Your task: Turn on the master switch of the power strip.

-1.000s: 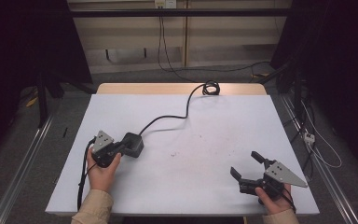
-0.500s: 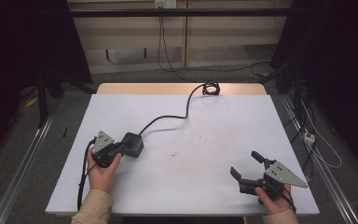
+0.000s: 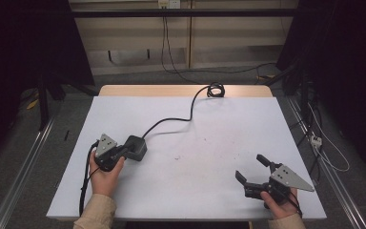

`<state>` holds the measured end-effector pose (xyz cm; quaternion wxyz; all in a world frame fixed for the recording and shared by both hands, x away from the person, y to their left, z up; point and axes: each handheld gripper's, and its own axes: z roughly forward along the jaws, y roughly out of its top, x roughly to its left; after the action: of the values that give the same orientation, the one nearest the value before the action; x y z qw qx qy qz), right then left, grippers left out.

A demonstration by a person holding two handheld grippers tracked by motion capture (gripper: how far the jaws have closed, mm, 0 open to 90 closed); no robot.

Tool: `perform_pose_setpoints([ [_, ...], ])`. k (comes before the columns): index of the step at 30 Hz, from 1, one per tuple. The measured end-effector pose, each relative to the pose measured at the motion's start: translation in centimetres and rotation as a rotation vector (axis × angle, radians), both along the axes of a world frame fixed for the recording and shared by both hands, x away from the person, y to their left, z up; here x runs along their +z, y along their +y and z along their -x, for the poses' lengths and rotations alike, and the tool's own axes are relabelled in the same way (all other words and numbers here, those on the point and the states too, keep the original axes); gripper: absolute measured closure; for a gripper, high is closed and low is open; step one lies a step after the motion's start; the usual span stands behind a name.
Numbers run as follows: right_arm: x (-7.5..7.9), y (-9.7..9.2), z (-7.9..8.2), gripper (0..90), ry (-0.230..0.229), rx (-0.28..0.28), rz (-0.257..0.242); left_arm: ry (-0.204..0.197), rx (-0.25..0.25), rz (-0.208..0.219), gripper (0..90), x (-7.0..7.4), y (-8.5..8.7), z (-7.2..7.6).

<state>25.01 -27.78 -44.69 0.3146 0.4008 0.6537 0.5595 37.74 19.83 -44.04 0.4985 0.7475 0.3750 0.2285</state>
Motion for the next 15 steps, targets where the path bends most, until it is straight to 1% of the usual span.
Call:
perform_pose_setpoints([
  [7, 0.0, 0.02, -0.01, 3.8, 0.001, 0.002, -0.001, 0.001, 0.002, 0.002, 90.0, 0.02, -0.04, 0.0],
  [10, -0.01, 0.02, -0.03, 3.8, 0.001, 0.002, -0.001, 0.005, 0.001, -0.002, 90.0, 0.06, -0.01, -0.02],
  [13, -0.03, 0.01, -0.06, 3.8, 0.001, 0.003, -0.001, 0.009, 0.003, 0.004, 90.0, 0.07, 0.0, -0.05],
  [15, -0.03, 0.01, -0.06, 3.8, 0.001, 0.003, 0.0, 0.006, -0.004, -0.009, 90.0, 0.13, 0.02, -0.09],
])
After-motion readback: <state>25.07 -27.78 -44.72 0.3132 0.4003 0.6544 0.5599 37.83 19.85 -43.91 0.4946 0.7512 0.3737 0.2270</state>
